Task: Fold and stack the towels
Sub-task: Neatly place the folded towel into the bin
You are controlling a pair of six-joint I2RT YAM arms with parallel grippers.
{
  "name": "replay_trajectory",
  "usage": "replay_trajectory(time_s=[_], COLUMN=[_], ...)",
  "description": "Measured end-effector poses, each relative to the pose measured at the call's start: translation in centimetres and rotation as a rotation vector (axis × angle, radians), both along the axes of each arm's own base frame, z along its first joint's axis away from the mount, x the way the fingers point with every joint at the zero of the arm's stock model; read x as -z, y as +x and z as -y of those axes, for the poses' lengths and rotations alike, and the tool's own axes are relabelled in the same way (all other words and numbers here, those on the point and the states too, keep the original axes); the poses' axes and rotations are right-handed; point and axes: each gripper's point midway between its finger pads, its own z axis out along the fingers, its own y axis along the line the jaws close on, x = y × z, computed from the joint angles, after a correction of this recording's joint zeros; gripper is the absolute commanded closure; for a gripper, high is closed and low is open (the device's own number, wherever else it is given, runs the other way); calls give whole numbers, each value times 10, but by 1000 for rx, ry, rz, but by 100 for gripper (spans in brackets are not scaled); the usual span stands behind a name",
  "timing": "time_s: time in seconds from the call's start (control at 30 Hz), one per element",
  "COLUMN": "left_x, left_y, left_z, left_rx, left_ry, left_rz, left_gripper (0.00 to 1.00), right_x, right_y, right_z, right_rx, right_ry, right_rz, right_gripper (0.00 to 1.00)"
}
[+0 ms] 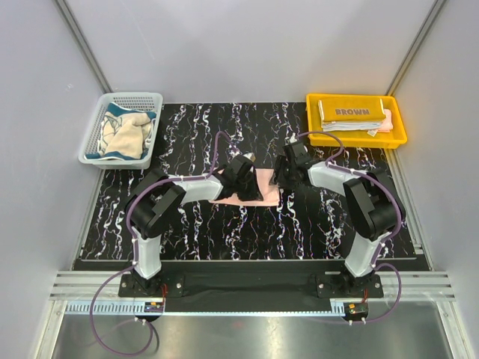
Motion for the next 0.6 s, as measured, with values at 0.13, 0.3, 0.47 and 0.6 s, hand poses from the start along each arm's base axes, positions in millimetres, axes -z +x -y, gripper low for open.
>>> replay_trajectory(time_s=[0.13,0.3,0.47,0.6], left_x=[0,0,0,-4], left_y=[0,-1,-1,-2], left_z=[1,1,1,1], left_rx=[1,3,3,5], left_ry=[1,1,1,6], left_rz=[2,2,1,-2], left_gripper=[99,99,99,92], right_x=[3,7,9,9], right_y=[0,0,1,2], right_z=[-1,-8,-11,-9], right_rx=[-2,-18,-23,-19], right_ry=[-29,-73,-100,-132], right_rz=[6,15,20,14], right_gripper=[53,70,91,100])
